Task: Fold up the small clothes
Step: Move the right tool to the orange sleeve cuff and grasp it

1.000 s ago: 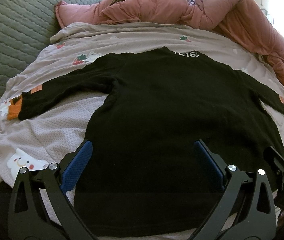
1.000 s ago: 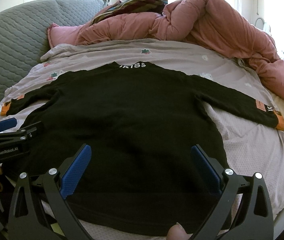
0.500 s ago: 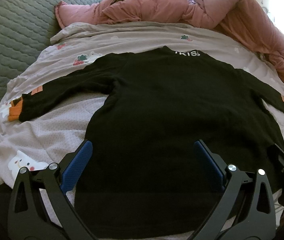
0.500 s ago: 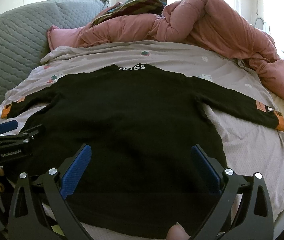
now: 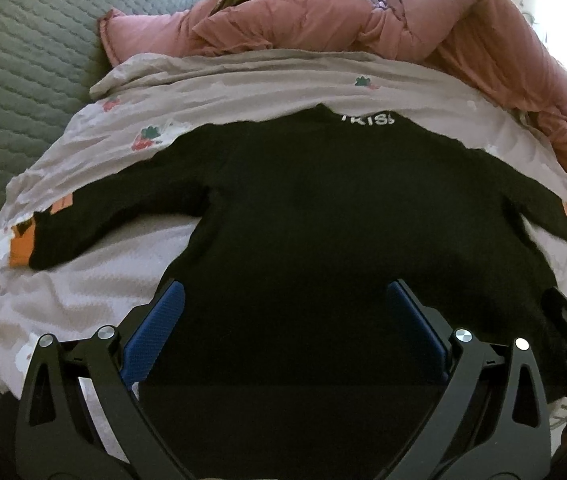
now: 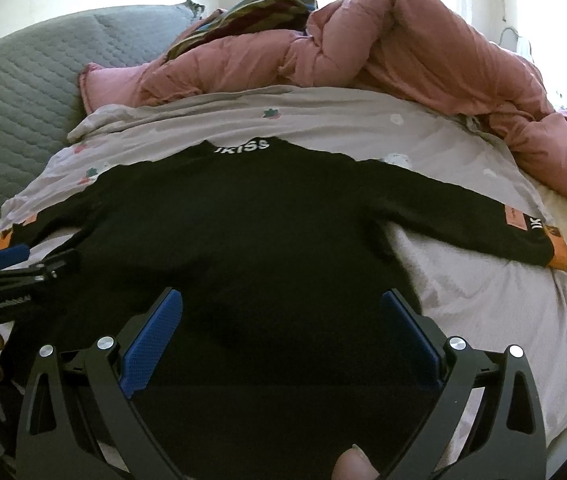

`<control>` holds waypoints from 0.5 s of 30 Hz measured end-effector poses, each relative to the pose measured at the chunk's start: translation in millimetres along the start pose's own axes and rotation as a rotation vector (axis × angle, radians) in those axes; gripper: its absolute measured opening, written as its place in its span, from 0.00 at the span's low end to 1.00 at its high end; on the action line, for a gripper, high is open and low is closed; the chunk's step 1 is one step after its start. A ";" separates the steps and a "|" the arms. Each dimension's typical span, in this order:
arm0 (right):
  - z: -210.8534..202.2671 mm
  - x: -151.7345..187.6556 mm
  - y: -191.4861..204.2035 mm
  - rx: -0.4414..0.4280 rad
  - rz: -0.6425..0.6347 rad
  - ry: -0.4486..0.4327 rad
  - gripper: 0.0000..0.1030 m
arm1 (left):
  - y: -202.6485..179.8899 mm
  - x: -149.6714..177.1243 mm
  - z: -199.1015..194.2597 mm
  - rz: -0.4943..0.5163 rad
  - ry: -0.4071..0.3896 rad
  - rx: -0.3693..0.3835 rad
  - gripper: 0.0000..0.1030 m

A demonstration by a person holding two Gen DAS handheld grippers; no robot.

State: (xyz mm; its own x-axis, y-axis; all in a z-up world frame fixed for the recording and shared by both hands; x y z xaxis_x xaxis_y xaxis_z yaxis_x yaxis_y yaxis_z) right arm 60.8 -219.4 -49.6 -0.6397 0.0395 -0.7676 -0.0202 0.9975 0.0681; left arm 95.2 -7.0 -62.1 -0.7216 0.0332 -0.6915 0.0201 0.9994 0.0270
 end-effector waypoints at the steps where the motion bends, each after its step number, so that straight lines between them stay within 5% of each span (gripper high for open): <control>1: 1.3 -1.9 -4.1 0.006 0.005 -0.002 0.96 | -4.0 -3.5 1.0 0.004 0.000 0.003 0.92; 15: 19.5 -24.6 -75.9 0.104 0.101 -0.026 0.96 | -22.0 -27.9 30.3 0.012 0.024 0.001 0.92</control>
State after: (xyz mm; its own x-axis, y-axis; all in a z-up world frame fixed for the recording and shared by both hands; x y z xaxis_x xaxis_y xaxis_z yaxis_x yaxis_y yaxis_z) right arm 93.0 -294.9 -48.3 -0.6143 0.1398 -0.7766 0.1235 0.9891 0.0804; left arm 135.9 -29.7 -65.2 -0.7376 0.0446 -0.6738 0.0292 0.9990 0.0342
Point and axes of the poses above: each gripper's, at about its wrist camera, not at the fingertips, and z roughly the way its jaws point, y to its left, x to its underside, the point moved 10 cm from there along z, roughly the way its jaws point, and after that the axes turned 5 degrees about -y, right-handed, at the moved point
